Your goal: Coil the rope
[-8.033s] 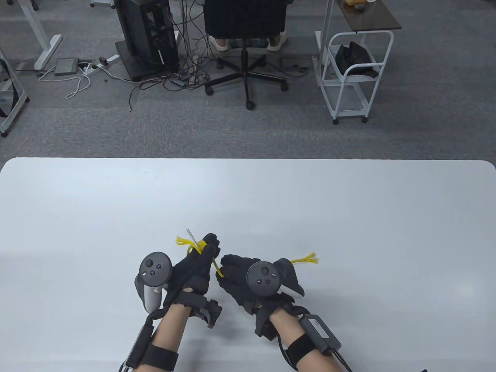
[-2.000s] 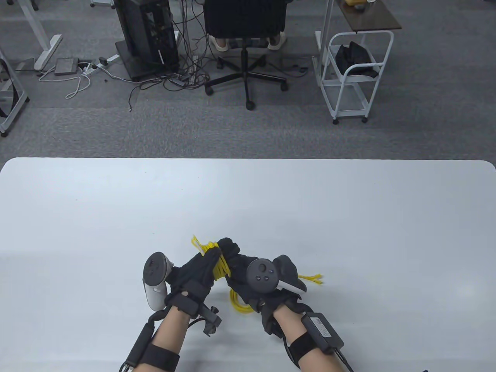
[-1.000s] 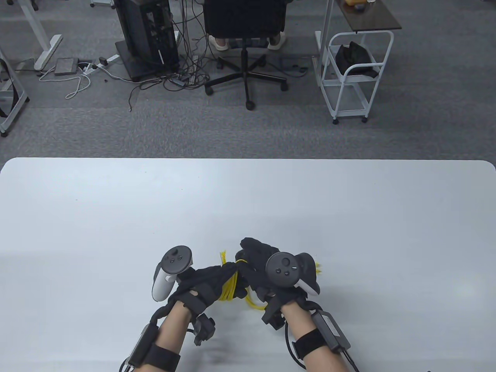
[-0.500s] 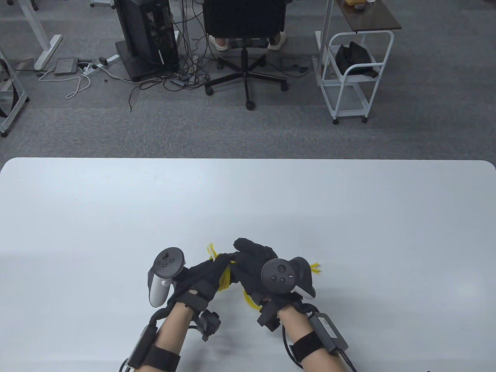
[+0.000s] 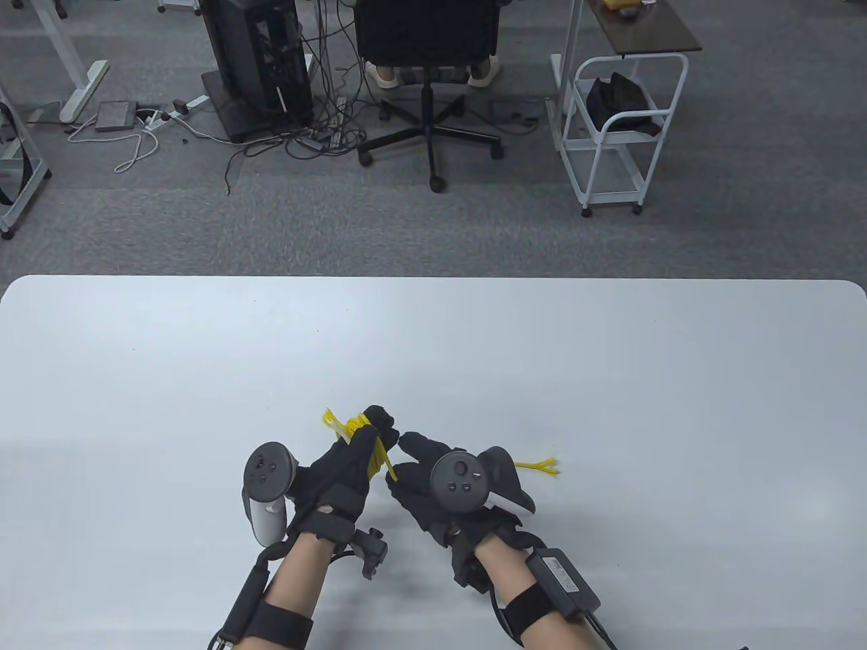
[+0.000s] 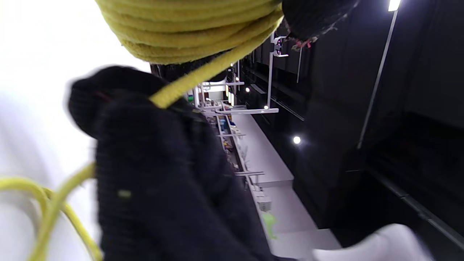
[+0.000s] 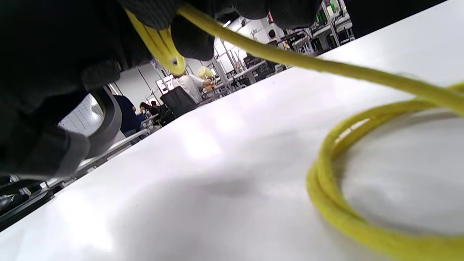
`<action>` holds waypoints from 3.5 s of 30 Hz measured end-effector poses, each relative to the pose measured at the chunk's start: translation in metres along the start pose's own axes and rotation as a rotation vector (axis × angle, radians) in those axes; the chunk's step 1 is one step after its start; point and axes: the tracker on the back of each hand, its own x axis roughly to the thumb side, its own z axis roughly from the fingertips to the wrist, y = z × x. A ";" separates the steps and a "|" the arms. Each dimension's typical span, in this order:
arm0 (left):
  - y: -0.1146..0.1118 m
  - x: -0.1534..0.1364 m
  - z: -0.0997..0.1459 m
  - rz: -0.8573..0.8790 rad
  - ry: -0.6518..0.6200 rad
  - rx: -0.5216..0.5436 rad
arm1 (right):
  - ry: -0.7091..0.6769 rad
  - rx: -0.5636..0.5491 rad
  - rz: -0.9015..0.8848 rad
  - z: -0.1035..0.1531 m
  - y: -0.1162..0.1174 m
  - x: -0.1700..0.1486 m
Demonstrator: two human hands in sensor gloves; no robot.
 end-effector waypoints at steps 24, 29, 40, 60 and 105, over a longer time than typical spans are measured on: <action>-0.025 -0.007 -0.009 0.034 0.117 -0.475 | 0.148 -0.116 0.145 0.010 -0.025 -0.033; -0.032 -0.010 -0.010 -0.050 0.184 -0.555 | 0.148 -0.211 0.132 0.014 -0.033 -0.033; -0.019 -0.014 -0.008 -0.160 0.257 -0.429 | 0.032 -0.295 -0.028 0.013 -0.029 -0.010; 0.002 -0.001 -0.003 -0.191 0.128 -0.026 | -0.048 -0.200 0.055 0.007 -0.009 0.012; -0.028 -0.002 -0.010 0.061 0.090 -0.516 | 0.137 -0.147 0.172 0.011 -0.026 -0.032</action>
